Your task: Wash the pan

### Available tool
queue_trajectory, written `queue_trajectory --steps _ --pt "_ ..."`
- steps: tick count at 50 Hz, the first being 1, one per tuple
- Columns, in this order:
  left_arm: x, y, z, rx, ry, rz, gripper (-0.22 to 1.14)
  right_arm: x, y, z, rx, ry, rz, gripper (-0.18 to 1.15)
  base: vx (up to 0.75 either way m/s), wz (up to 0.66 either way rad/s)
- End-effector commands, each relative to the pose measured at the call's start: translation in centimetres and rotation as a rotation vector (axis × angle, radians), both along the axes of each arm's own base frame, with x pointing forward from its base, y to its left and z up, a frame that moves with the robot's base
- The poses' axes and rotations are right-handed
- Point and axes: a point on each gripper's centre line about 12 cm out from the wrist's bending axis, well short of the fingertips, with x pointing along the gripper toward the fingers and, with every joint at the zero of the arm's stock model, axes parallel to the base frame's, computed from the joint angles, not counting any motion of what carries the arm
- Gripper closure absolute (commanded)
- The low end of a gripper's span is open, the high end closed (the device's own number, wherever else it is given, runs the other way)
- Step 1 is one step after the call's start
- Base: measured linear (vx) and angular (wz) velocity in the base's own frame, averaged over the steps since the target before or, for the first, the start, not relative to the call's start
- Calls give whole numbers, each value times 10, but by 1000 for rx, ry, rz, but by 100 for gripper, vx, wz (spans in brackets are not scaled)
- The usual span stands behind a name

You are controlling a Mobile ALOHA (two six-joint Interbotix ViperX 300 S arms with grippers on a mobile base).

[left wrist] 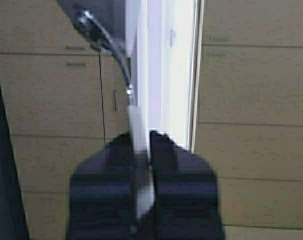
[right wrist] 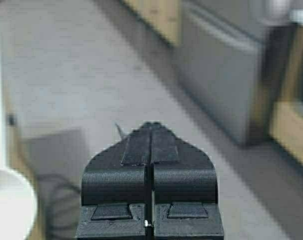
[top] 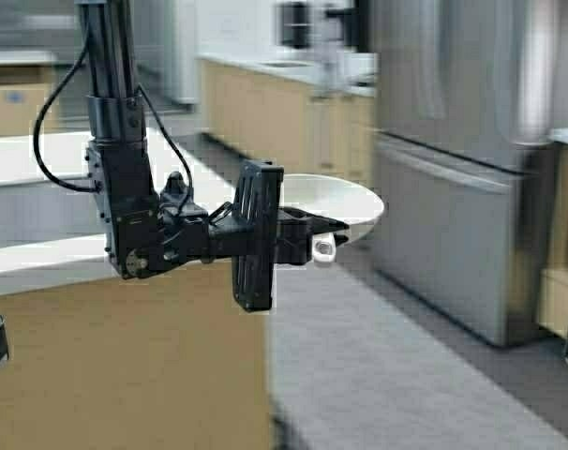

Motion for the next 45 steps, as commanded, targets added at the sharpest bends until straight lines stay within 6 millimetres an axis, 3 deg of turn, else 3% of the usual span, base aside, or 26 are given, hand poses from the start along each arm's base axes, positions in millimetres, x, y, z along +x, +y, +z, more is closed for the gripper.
queue_trajectory --steps 1,35,45 --pt "1 -5 13 -38 -41 -10 89 2 0 6 2 -15 -1 92 16 59" --pt "1 -5 9 -47 -20 -17 89 4 0 -2 -3 8 0 92 15 47" --pt "11 0 10 -65 -9 1 89 4 0 -6 0 25 1 92 13 32"
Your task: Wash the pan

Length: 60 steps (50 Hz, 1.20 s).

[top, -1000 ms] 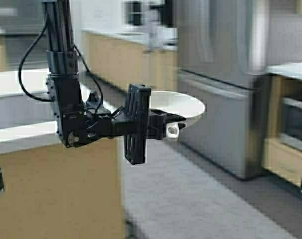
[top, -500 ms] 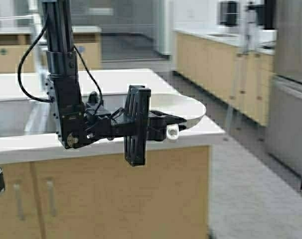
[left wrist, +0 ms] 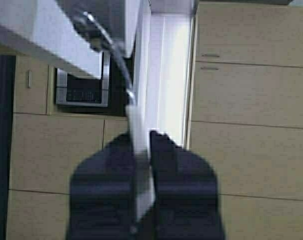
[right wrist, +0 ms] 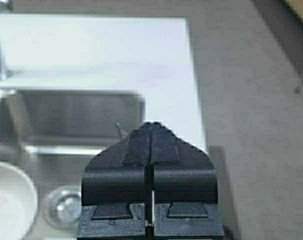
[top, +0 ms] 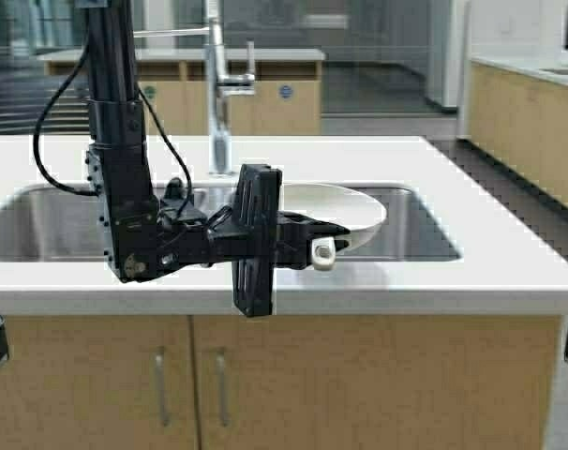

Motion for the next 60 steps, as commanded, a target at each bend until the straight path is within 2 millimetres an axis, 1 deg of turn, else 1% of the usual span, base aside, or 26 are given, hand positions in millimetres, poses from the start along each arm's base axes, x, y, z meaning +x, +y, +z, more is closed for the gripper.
queue_trajectory --steps 1,7,12,17,27,36,43,47,52,58,60 --pt "14 1 13 -48 -45 10 89 1 0 0 0 0 0 92 12 31" --pt "28 1 18 -66 -70 -7 89 1 0 -1 10 8 -4 92 13 26" --pt "35 6 23 -83 -64 5 89 1 0 0 13 6 -4 92 15 26" --pt "46 14 24 -93 -52 35 89 3 0 4 17 -3 -6 92 18 30" --pt "71 33 20 -54 -43 110 89 4 0 8 20 -14 -7 92 16 27" --pt "97 44 16 -22 -48 160 89 3 0 8 45 -13 -9 92 19 12" --pt "110 53 12 -16 -50 192 89 3 0 10 51 -20 -6 92 22 6" --pt "115 56 11 -13 -49 214 89 4 0 11 48 -23 -5 92 22 -1" --pt "118 60 9 -12 -52 232 89 4 1 7 41 -8 -3 92 21 -1" --pt "114 59 9 -9 -48 220 89 4 1 3 40 -2 -2 92 17 1" --pt "110 61 9 -10 -44 220 89 5 0 2 38 3 -3 92 14 4"
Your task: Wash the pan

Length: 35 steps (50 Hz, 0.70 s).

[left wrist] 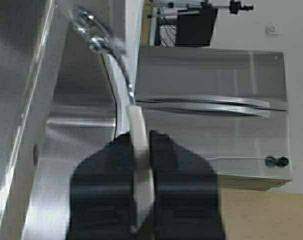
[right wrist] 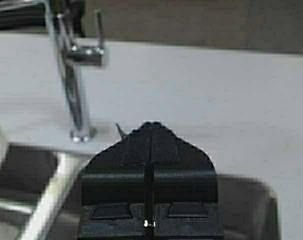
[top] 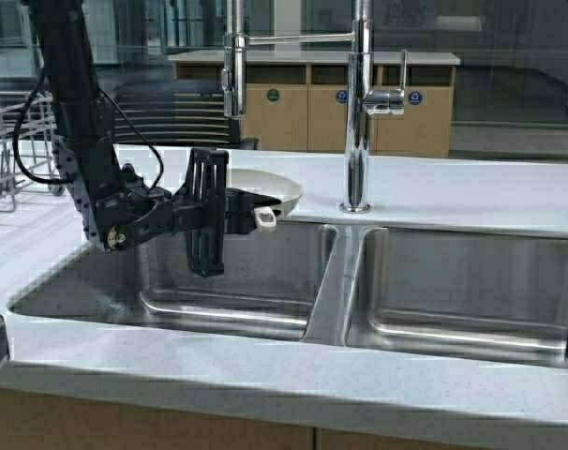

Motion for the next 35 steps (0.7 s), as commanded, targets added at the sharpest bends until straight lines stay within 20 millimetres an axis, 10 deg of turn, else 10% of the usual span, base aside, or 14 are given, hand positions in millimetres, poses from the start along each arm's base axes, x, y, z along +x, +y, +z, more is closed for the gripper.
queue_trajectory --steps 1,21,35 --pt "0 2 14 -15 -40 4 89 4 1 2 -4 -8 4 92 13 5" --pt "-26 -8 22 -28 -54 -76 89 8 1 1 5 5 3 85 14 11" --pt "-65 -29 30 -43 -34 -140 89 49 1 2 5 69 3 0 11 8"
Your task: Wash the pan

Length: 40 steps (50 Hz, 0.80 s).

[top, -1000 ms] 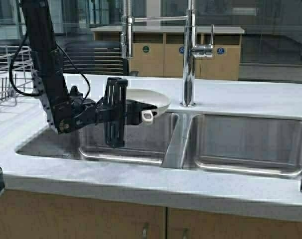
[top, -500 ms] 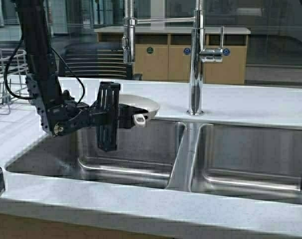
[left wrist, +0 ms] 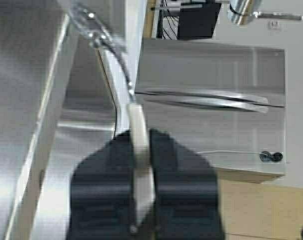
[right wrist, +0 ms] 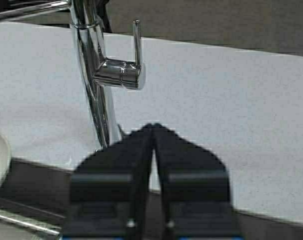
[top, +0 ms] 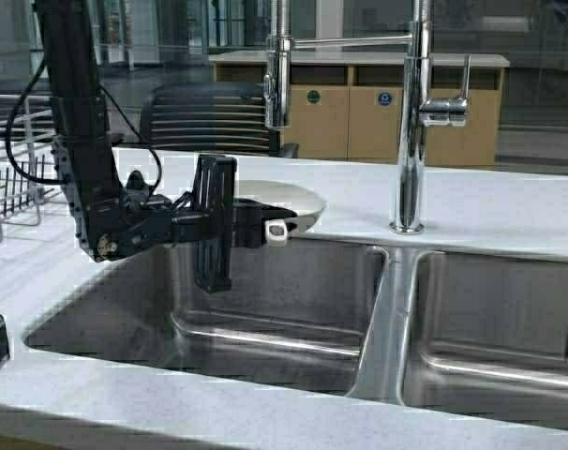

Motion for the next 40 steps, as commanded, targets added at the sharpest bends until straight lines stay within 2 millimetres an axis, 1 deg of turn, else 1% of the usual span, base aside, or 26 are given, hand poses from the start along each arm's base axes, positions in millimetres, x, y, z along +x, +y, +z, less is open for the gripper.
queue_trajectory --steps 1,3,10,14,18,23,35,40 --pt "-11 -13 26 -39 -67 -11 89 28 1 13 4 -11 2 -3 7 4" --pt "-14 -14 26 -41 -66 -6 89 38 1 15 3 -9 3 -6 7 3" --pt "-22 -12 25 -38 -65 29 89 75 2 20 3 -15 9 -5 6 2" --pt "-28 -10 23 -36 -56 35 89 96 10 23 3 -13 32 -5 4 1" --pt "-31 -8 22 -38 -53 36 89 117 18 21 3 -1 50 -5 3 0" --pt "-32 -7 22 -38 -51 39 89 143 21 12 1 23 55 -5 2 1" --pt "-34 -6 25 -49 -57 38 89 195 23 -12 2 68 49 -5 0 0" --pt "-35 -5 24 -47 -56 38 89 211 22 -20 3 75 45 -5 0 0"
